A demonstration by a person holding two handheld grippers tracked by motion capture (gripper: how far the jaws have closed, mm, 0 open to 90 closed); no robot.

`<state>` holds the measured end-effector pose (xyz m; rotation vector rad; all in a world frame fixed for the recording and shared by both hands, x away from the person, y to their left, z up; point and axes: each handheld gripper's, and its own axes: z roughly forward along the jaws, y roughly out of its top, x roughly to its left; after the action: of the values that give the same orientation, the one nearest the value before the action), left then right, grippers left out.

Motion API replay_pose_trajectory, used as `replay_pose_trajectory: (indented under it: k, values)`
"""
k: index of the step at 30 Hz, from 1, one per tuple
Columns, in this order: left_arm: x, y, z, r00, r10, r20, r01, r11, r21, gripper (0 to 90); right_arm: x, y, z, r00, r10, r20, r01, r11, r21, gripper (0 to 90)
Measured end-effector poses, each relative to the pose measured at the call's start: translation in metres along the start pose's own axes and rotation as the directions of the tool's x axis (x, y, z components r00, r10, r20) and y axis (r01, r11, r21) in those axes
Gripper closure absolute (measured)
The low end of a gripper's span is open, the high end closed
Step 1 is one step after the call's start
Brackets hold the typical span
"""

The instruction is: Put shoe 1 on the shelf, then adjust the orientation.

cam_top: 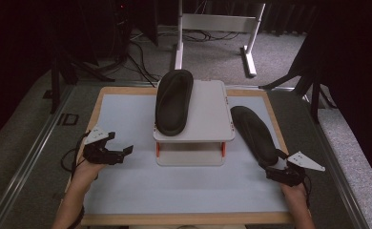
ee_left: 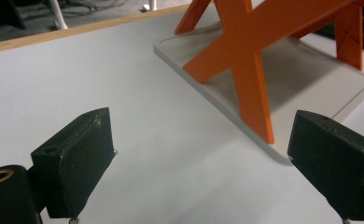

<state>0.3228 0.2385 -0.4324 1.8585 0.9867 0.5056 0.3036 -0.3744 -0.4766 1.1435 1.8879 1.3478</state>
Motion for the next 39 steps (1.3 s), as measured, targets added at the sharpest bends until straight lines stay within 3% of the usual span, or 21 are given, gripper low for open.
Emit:
replay_pose_trajectory:
  k: [4,6,12,18,22,25,27,35,39]
  values:
    - [-0.004,-0.013,-0.004,1.0,0.005,0.005,-0.005,0.9991,-0.043,7.4,0.0,0.0,0.0,1.0,-0.003,-0.007,0.003,1.0,0.003,12.7]
    - [-0.005,-0.019,-0.006,0.9997,0.015,-0.017,-0.017,0.9974,-0.07,7.4,0.0,0.0,0.001,1.0,-0.007,-0.007,0.007,1.0,0.005,12.7]
    - [-0.005,-0.033,-0.01,0.9989,-0.003,-0.046,-0.003,0.9911,-0.133,7.4,0.0,0.0,0.001,0.9999,-0.01,-0.004,0.01,0.9999,0.011,12.7]
    - [-0.003,-0.047,-0.014,0.9938,-0.035,-0.105,0.009,0.9717,-0.236,7.4,0.001,0.0,0.001,0.9999,-0.01,0.002,0.01,0.9999,0.013,12.6]
    - [-0.002,-0.059,-0.014,0.9889,-0.035,-0.144,-0.003,0.9672,-0.254,7.3,0.001,0.0,0.001,0.9999,-0.007,0.011,0.007,0.9999,0.012,11.9]
    - [-0.002,-0.071,-0.012,0.9873,-0.052,-0.15,0.009,0.9609,-0.277,7.3,0.001,0.0,0.001,0.9997,-0.005,0.022,0.005,1.0,0.008,11.6]
    - [-0.004,-0.073,-0.015,0.9842,-0.058,-0.167,0.002,0.9488,-0.316,7.3,0.002,0.0,0.001,0.9996,-0.012,0.024,0.012,0.9999,0.008,11.6]
    - [-0.01,-0.074,-0.016,0.9814,-0.02,-0.191,-0.041,0.9494,-0.311,7.3,0.002,0.0,0.001,0.9995,-0.009,0.03,0.009,0.9999,0.012,13.5]
    - [-0.011,-0.074,-0.015,0.9808,-0.015,-0.194,-0.048,0.9482,-0.314,7.3,-0.001,0.001,0.0,1.0,0.007,0.007,-0.007,0.9998,0.018,14.3]
